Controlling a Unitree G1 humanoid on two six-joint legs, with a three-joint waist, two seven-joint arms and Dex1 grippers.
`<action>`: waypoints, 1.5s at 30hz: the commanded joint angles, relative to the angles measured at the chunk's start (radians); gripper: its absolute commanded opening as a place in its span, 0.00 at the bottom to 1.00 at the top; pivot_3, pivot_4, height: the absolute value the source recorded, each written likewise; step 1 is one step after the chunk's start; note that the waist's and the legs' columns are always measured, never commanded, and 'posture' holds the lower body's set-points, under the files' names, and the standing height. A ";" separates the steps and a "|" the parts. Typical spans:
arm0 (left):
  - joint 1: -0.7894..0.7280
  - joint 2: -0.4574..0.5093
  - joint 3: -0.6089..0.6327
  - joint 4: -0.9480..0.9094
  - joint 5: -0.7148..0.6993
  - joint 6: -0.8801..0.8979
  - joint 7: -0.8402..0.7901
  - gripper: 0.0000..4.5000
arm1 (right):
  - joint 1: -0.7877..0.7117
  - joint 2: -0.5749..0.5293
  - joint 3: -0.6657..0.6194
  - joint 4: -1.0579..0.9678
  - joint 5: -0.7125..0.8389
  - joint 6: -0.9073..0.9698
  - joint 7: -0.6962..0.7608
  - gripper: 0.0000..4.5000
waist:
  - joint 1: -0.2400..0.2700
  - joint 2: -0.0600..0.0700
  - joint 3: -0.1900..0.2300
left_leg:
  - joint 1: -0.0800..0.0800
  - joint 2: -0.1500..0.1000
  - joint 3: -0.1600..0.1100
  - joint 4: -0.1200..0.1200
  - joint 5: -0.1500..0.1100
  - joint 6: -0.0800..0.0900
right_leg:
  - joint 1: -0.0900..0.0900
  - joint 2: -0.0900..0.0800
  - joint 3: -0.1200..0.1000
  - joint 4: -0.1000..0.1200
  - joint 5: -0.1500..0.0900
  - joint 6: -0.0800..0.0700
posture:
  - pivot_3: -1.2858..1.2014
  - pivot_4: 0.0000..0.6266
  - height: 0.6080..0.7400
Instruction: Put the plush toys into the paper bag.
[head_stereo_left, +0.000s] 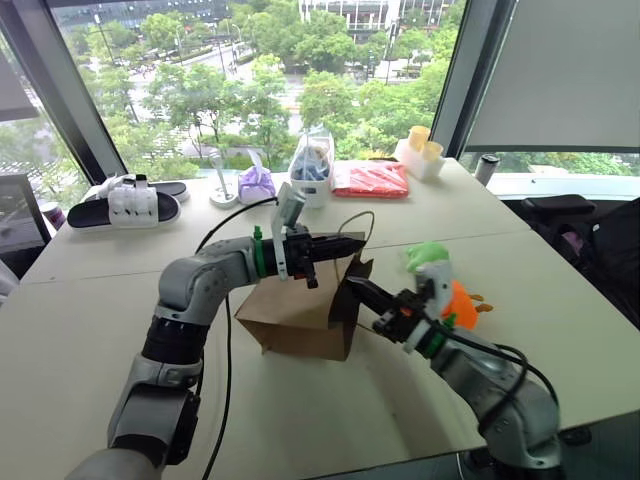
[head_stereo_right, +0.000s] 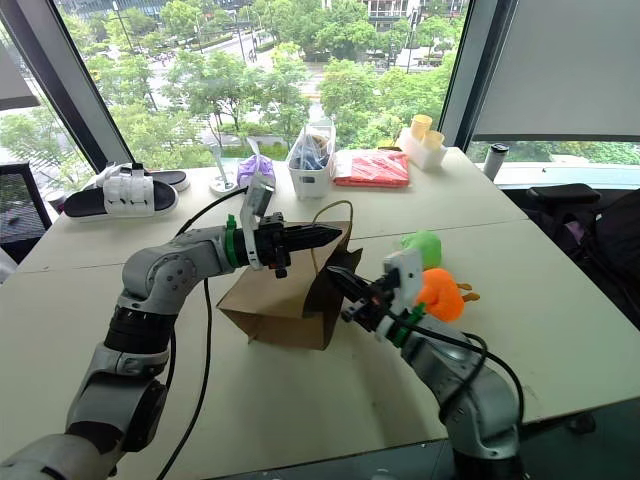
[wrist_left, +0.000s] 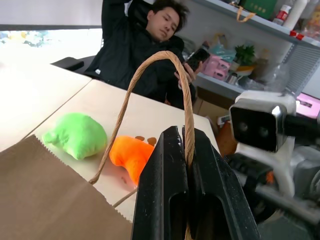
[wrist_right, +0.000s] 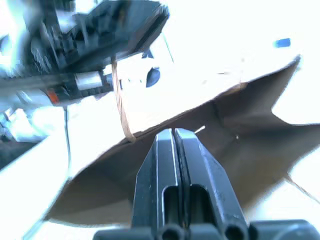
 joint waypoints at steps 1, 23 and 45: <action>-0.003 0.004 0.011 -0.021 -0.005 -0.017 -0.007 0.01 | 0.003 -0.041 -0.164 -0.051 0.161 0.032 -0.080 0.00 | -0.002 0.000 0.000 | 0.000 0.000 0.000 0.000 0.000 0.000 | 0.000 0.000 0.000 0.000 0.000 0.000 | 0.52 0.24 1.00; -0.018 -0.019 0.011 0.012 0.018 -0.037 0.001 0.00 | -0.230 -0.333 0.033 0.574 -0.326 -0.038 -0.170 1.00 | -0.001 0.000 0.000 | 0.000 -0.001 0.005 0.000 -0.001 0.001 | 0.000 0.000 0.002 -0.001 0.000 0.000 | 0.52 0.24 1.00; -0.063 -0.043 0.067 0.009 -0.050 -0.004 0.037 0.00 | -0.375 -0.328 -0.151 0.328 -0.087 0.057 -0.046 0.00 | -0.006 0.000 0.000 | -0.002 0.001 0.004 0.001 -0.001 0.001 | -0.002 0.001 0.002 -0.002 0.001 0.001 | 0.52 0.24 1.00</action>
